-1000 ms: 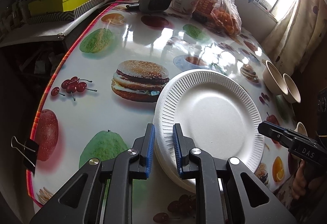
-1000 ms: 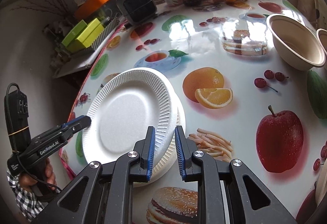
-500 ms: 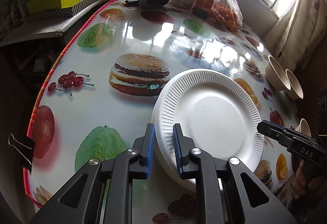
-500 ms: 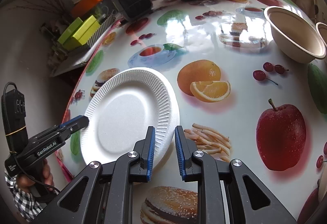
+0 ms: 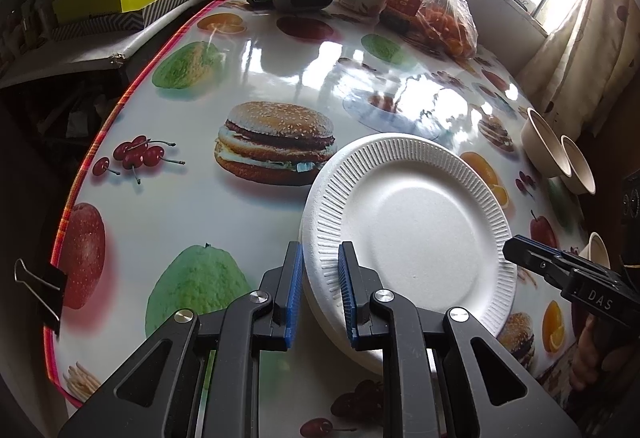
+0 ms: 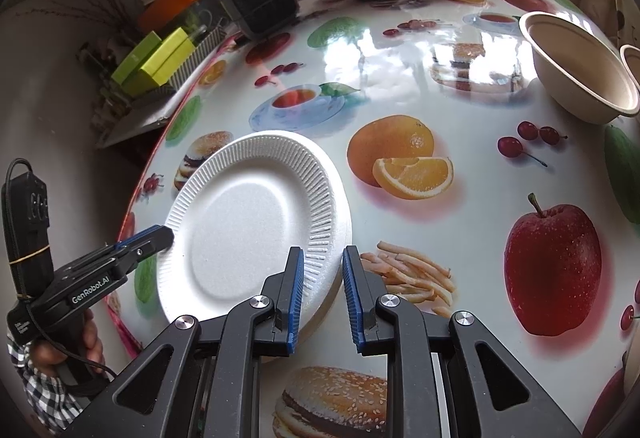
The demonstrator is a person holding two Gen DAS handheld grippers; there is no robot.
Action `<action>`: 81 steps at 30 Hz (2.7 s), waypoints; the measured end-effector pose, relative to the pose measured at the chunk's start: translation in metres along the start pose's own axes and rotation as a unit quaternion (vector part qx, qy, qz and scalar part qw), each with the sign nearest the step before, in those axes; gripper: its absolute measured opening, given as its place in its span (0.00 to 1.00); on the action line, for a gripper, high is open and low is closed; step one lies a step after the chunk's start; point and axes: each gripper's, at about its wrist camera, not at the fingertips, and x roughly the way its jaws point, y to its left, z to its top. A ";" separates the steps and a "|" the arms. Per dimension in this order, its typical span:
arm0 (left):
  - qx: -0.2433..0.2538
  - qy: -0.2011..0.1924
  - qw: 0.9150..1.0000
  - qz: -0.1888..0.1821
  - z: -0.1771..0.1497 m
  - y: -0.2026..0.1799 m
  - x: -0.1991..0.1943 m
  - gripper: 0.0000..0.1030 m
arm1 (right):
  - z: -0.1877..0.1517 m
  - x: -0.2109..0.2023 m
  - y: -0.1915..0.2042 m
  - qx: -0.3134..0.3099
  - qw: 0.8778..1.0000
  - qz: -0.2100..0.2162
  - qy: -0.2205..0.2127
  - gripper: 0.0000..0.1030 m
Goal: Organize plates and bowls
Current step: 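Lower the plates onto the stack and open both grippers, then move both grippers away from the plates toward the tan paper bowls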
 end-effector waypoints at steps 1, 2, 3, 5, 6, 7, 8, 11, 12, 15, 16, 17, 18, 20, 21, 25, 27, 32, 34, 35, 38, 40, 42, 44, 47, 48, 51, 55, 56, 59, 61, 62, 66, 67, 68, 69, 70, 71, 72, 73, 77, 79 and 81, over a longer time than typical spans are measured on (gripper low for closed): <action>0.000 0.000 1.000 0.000 0.000 0.000 0.001 0.19 | 0.000 0.000 0.000 -0.001 1.000 0.001 0.000 0.20; -0.001 0.000 1.000 0.000 0.000 0.000 0.000 0.19 | 0.000 0.000 0.000 -0.001 1.000 0.001 -0.001 0.20; -0.001 0.000 1.000 0.000 0.000 0.001 0.000 0.19 | 0.000 0.000 -0.001 -0.001 1.000 0.000 -0.002 0.20; -0.001 0.001 1.000 0.000 0.000 0.001 0.001 0.19 | -0.001 0.000 0.000 -0.002 1.000 0.000 -0.003 0.20; 0.000 0.001 1.000 0.000 -0.001 0.000 0.000 0.19 | -0.001 0.000 0.000 -0.001 1.000 0.000 -0.003 0.20; 0.000 0.001 1.000 0.001 -0.001 0.000 0.001 0.19 | 0.000 0.000 -0.001 -0.001 1.000 0.000 -0.003 0.20; 0.000 0.001 1.000 0.001 -0.001 0.000 0.000 0.19 | 0.000 0.000 0.000 -0.002 1.000 0.000 -0.002 0.20; 0.001 -0.001 1.000 0.000 -0.001 0.000 0.000 0.21 | 0.000 0.000 0.000 -0.002 1.000 0.001 -0.003 0.20; 0.001 -0.002 1.000 -0.001 -0.001 0.000 0.000 0.21 | 0.000 0.000 -0.001 -0.002 1.000 0.001 -0.003 0.20; 0.001 -0.004 1.000 0.000 -0.001 -0.001 -0.001 0.23 | -0.001 -0.001 0.001 -0.004 1.000 0.000 -0.005 0.20; 0.001 -0.004 1.000 0.000 -0.001 -0.001 -0.002 0.26 | -0.001 -0.002 0.001 -0.005 1.000 -0.001 -0.005 0.20; 0.001 -0.005 1.000 0.000 -0.001 -0.001 -0.002 0.29 | -0.001 -0.002 0.001 -0.007 1.000 0.000 -0.005 0.20; 0.002 -0.006 1.000 0.001 -0.001 -0.001 -0.002 0.29 | -0.001 -0.003 0.002 -0.008 1.000 0.000 -0.006 0.20; 0.003 -0.007 1.000 0.004 -0.001 -0.001 -0.003 0.30 | -0.001 -0.004 0.003 -0.009 1.000 -0.001 -0.007 0.20; 0.002 -0.008 1.000 0.003 -0.001 -0.001 -0.004 0.30 | -0.001 -0.004 0.003 -0.009 1.000 -0.001 -0.008 0.20; 0.006 -0.017 1.000 0.011 -0.002 -0.001 -0.009 0.36 | -0.002 -0.006 0.003 -0.008 1.000 -0.002 -0.012 0.28; 0.006 -0.021 1.000 0.010 -0.002 -0.001 -0.012 0.39 | -0.002 -0.007 0.003 -0.007 1.000 -0.002 -0.015 0.29; 0.011 -0.032 0.999 0.015 -0.002 -0.003 -0.020 0.40 | -0.003 -0.012 0.005 -0.005 0.999 -0.007 -0.031 0.39; 0.012 -0.037 0.999 0.015 -0.002 -0.004 -0.023 0.40 | -0.004 -0.015 0.007 -0.004 0.999 -0.009 -0.038 0.39; 0.014 -0.040 0.999 0.019 -0.001 -0.005 -0.024 0.40 | -0.004 -0.017 0.007 -0.005 0.999 -0.011 -0.042 0.39; 0.024 -0.050 0.998 0.027 -0.001 -0.009 -0.030 0.40 | -0.006 -0.022 0.010 -0.007 0.998 -0.021 -0.057 0.42; 0.034 -0.062 0.997 0.033 -0.002 -0.013 -0.035 0.40 | -0.007 -0.025 0.011 -0.006 0.998 -0.024 -0.065 0.43; 0.041 -0.070 0.996 0.028 0.000 -0.017 -0.040 0.40 | -0.008 -0.028 0.010 0.001 0.997 -0.020 -0.070 0.43; 0.053 -0.078 0.995 0.028 0.001 -0.024 -0.044 0.40 | -0.010 -0.032 0.011 0.003 0.997 -0.026 -0.079 0.44; 0.076 -0.091 0.992 0.031 0.001 -0.037 -0.049 0.40 | -0.013 -0.038 0.009 0.007 0.995 -0.034 -0.090 0.45; 0.081 -0.093 0.992 0.026 0.002 -0.041 -0.050 0.40 | -0.014 -0.040 0.009 0.008 0.995 -0.042 -0.095 0.45; 0.091 -0.093 0.992 0.011 0.003 -0.052 -0.050 0.40 | -0.018 -0.048 0.010 -0.001 0.991 -0.065 -0.113 0.45; 0.116 -0.095 0.989 0.002 0.004 -0.073 -0.050 0.40 | -0.021 -0.058 0.006 0.004 0.989 -0.078 -0.126 0.48; 0.121 -0.096 0.988 -0.001 0.004 -0.078 -0.050 0.40 | -0.022 -0.060 0.006 0.001 0.988 -0.085 -0.132 0.49; 0.138 -0.094 0.986 -0.014 0.003 -0.093 -0.048 0.40 | -0.026 -0.069 0.001 0.011 0.986 -0.089 -0.143 0.49; 0.151 -0.092 0.984 -0.020 0.002 -0.104 -0.046 0.40 | -0.030 -0.075 -0.003 0.017 0.984 -0.096 -0.150 0.50; 0.158 -0.091 0.983 -0.021 0.001 -0.110 -0.045 0.40 | -0.031 -0.078 -0.006 0.021 0.983 -0.099 -0.153 0.50; 0.187 -0.086 0.978 -0.038 -0.001 -0.134 -0.041 0.40 | -0.040 -0.094 -0.020 0.040 0.978 -0.113 -0.169 0.51; 0.192 -0.084 0.977 -0.042 -0.001 -0.140 -0.040 0.40 | -0.042 -0.099 -0.023 0.045 0.976 -0.120 -0.174 0.51; 0.197 -0.082 0.976 -0.046 -0.001 -0.146 -0.039 0.40 | -0.044 -0.104 -0.027 0.049 0.975 -0.125 -0.180 0.52; 0.202 -0.079 0.975 -0.050 -0.002 -0.152 -0.038 0.40 | -0.045 -0.109 -0.030 0.053 0.973 -0.127 -0.184 0.52; 0.207 -0.079 0.974 -0.052 -0.003 -0.157 -0.037 0.41 | -0.047 -0.114 -0.033 0.057 0.972 -0.131 -0.188 0.53; 0.212 -0.079 0.973 -0.054 -0.003 -0.163 -0.036 0.41 | -0.049 -0.118 -0.037 0.061 0.970 -0.134 -0.192 0.53; 0.217 -0.077 0.971 -0.058 -0.004 -0.169 -0.035 0.40 | -0.050 -0.122 -0.041 0.064 0.969 -0.138 -0.195 0.53; 0.221 -0.074 0.970 -0.063 -0.004 -0.174 -0.034 0.40 | -0.051 -0.127 -0.044 0.067 0.968 -0.142 -0.197 0.53; 0.234 -0.069 0.968 -0.066 -0.005 -0.194 -0.028 0.41 | -0.053 -0.140 -0.061 0.081 0.963 -0.156 -0.206 0.53; 0.240 -0.068 0.966 -0.071 -0.006 -0.203 -0.027 0.40 | -0.055 -0.145 -0.068 0.085 0.961 -0.161 -0.209 0.53; 0.248 -0.069 0.963 -0.073 -0.007 -0.214 -0.026 0.40 | -0.056 -0.150 -0.075 0.088 0.958 -0.170 -0.212 0.54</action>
